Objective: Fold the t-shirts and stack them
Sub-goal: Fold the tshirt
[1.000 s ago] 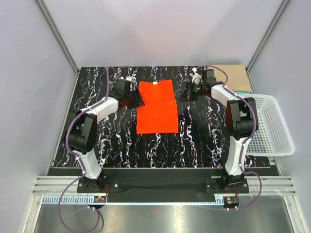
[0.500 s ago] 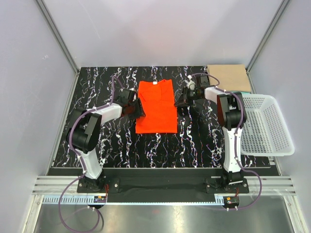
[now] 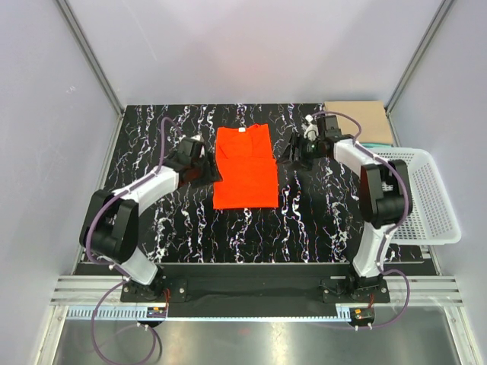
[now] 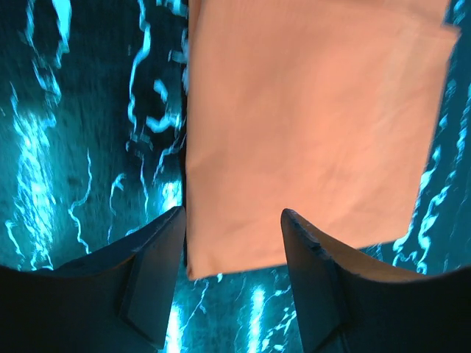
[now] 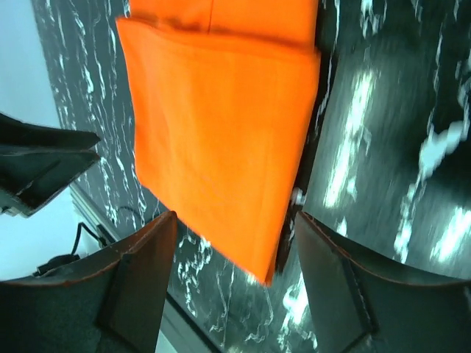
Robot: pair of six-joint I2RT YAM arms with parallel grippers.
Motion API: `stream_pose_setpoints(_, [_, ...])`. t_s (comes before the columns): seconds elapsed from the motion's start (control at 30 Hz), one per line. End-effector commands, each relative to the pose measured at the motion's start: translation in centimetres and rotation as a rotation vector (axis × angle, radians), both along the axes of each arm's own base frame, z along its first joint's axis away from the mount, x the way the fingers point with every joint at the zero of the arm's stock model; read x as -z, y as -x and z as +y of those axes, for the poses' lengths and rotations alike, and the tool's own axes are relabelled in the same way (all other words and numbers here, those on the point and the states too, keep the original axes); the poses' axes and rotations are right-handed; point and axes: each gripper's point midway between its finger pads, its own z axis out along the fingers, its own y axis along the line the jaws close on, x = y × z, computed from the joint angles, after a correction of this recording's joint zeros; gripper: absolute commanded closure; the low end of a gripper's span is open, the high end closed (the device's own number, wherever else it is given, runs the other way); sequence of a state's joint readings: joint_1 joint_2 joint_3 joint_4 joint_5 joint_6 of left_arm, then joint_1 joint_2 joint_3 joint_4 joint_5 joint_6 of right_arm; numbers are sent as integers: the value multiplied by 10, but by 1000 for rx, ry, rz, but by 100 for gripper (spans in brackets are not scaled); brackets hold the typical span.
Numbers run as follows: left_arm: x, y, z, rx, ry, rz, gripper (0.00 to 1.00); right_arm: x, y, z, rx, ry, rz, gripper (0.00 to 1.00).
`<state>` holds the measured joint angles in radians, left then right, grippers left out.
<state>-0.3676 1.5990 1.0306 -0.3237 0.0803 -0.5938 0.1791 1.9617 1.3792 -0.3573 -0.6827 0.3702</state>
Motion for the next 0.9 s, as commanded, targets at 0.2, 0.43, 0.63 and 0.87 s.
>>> stream_pose_setpoints(0.2, [58,46,11,3,-11,148,41,38,73,-4,55,137,151,27])
stream_pose_setpoints(0.43, [68,56,15,-7,-15,164,45,57,91,20,33,113,209,28])
stream_pose_setpoints(0.63, [74,65,15,-14,6,178,53,82,106,15,63,175,253,33])
stream_pose_setpoints(0.87, [77,76,4,8,85,200,79,92,122,7,74,209,281,47])
